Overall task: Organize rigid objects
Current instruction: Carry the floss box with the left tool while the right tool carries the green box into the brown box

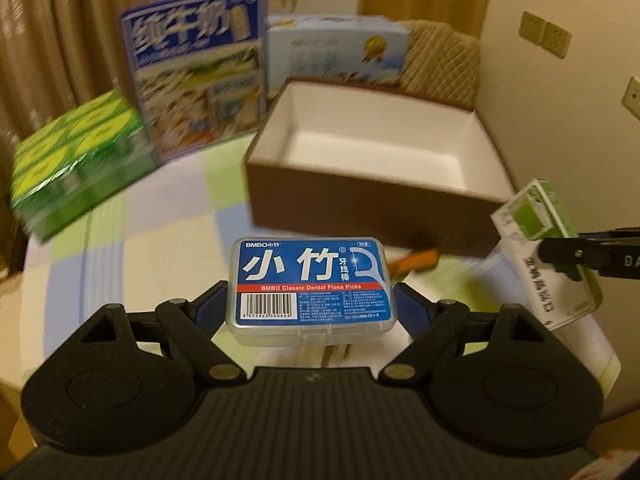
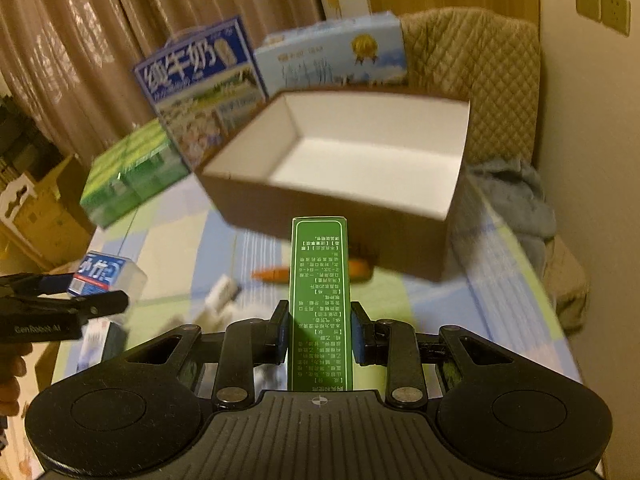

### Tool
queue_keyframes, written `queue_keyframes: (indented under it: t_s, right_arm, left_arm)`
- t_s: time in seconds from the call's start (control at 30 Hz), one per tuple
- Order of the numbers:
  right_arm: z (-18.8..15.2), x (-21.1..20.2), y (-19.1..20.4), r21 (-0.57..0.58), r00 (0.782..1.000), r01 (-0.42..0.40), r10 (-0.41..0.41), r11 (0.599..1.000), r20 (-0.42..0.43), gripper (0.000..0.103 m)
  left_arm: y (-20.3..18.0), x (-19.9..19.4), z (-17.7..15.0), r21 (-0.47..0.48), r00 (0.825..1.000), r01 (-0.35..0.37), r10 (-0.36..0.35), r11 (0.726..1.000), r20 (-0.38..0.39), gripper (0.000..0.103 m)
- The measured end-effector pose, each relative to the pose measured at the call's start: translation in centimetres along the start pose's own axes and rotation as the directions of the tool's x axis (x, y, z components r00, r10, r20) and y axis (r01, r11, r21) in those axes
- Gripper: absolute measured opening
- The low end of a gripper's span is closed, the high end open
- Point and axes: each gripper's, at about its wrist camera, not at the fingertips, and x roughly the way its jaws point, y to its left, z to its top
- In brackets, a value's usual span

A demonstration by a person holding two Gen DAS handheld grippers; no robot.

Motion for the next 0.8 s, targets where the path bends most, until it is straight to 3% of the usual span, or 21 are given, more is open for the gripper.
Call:
queue_keyframes:
  t_s: [0.23, 0.43, 0.8]
  right_arm:
    - [5.3, 1.5, -0.9, 0.001, 0.996, 0.039, -0.039, 0.999, 0.077, 0.027]
    - [9.1, 4.4, -2.6, 0.030, 0.991, 0.094, -0.096, 0.995, 0.091, 0.027]
    - [12.8, 11.1, -6.0, 0.091, 0.980, 0.193, -0.197, 0.977, 0.040, 0.027]
  left_arm:
    - [-2.0, 4.4, 6.0, 0.051, 0.998, 0.044, -0.046, 0.998, 0.032, 0.084]
    - [-2.4, 9.1, 10.3, 0.079, 0.999, 0.042, -0.043, 0.996, 0.019, 0.084]
    - [-1.6, 17.1, 13.8, 0.118, 0.999, 0.021, -0.016, 0.993, -0.041, 0.084]
